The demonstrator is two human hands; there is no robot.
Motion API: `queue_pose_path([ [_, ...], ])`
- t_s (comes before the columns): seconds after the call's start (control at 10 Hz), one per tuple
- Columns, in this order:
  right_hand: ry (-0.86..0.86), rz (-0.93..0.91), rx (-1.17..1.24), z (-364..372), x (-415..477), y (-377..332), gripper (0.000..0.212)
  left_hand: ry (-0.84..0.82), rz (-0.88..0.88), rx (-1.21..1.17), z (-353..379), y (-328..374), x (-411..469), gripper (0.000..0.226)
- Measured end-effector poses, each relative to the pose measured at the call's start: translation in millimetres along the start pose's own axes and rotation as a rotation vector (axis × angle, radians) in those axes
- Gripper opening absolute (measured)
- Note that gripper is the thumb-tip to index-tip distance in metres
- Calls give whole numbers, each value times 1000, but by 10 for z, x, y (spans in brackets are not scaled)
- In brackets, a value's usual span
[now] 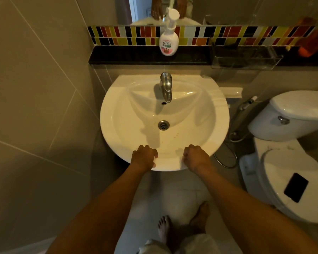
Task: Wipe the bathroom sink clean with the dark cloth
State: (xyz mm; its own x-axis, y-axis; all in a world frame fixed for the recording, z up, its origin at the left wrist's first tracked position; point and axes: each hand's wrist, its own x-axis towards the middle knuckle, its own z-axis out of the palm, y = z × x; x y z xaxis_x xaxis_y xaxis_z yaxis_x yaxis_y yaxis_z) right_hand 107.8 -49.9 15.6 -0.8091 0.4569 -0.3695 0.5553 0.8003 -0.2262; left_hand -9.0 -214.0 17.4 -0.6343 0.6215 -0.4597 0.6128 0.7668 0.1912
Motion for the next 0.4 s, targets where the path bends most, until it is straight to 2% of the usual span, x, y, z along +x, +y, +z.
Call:
queue_pose_path([
  [0.1,23,-12,0,26,-6,17,25,25,-3,6,9,9,-8,34],
  [0.3,-61,-53,1,-23,-29,41,30,28,14,13,-6,4,-22,34],
  [0.4,-89,-70,297,-174,-63,68,35,6,10,45,10,6,-23,35],
])
